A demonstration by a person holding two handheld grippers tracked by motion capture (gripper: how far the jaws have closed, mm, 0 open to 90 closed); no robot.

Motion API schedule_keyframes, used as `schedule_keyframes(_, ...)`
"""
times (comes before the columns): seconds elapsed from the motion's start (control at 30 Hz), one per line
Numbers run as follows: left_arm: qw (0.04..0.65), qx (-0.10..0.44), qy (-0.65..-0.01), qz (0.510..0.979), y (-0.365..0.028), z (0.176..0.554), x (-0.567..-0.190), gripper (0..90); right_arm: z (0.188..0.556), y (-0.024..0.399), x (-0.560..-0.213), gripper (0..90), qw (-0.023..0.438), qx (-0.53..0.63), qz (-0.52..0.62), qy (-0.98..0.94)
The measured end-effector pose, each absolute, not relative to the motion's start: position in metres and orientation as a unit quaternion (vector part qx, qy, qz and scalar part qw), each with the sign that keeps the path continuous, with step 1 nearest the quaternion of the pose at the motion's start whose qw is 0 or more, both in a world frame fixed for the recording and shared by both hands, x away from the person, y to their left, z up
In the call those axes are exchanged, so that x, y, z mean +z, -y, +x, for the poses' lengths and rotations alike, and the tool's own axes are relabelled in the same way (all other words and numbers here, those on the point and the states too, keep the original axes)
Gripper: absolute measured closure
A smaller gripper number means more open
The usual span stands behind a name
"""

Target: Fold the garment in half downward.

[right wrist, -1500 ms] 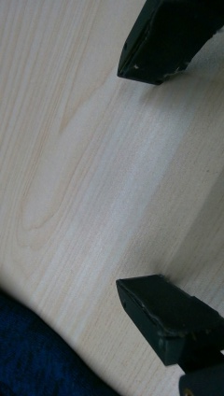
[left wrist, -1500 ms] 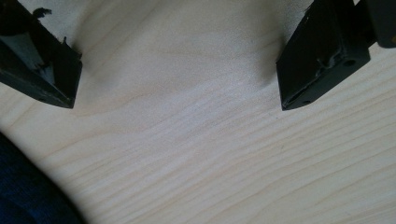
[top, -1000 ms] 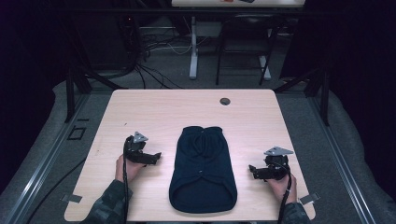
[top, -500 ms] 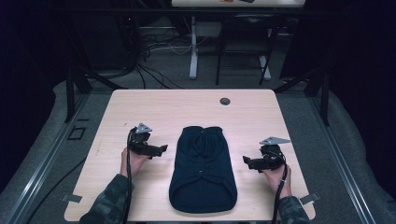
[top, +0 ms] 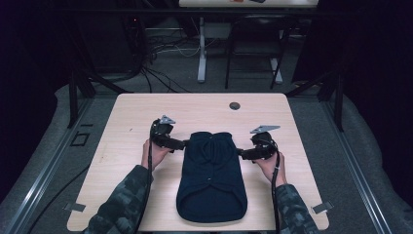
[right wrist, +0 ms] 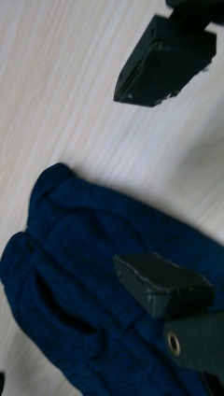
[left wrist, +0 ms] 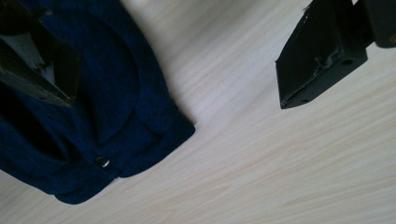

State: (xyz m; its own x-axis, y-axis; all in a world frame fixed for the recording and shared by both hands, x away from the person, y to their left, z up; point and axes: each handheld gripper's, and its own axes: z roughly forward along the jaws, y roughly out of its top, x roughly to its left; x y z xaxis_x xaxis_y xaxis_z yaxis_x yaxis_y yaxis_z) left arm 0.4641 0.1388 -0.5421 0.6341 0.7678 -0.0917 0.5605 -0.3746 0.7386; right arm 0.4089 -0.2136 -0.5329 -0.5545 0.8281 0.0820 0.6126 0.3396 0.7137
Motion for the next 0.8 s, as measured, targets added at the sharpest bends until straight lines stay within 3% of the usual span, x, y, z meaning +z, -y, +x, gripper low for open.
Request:
schedule_keyframes(0.23, 0.366, 0.128, -0.41, 0.826, -0.114, 0.483, -0.552, 3.0, 0.435, 0.191, -0.535, 25.9, 0.148, 0.359, 0.443, -0.808)
schedule_keyframes(0.57, 0.332, 0.106, -0.402, 0.847, -0.088, 0.493, -0.57, 16.2, 0.47, 0.169, -0.549, 41.0, 0.125, 0.334, 0.464, -0.811)
schedule_keyframes(0.77, 0.337, 0.098, -0.394, 0.849, -0.086, 0.491, -0.571, 34.5, 0.475, 0.162, -0.561, 52.5, 0.109, 0.328, 0.468, -0.813)
schedule_keyframes(0.8, 0.34, 0.099, -0.389, 0.85, -0.085, 0.49, -0.572, 38.1, 0.474, 0.16, -0.564, 58.8, 0.109, 0.327, 0.464, -0.816)
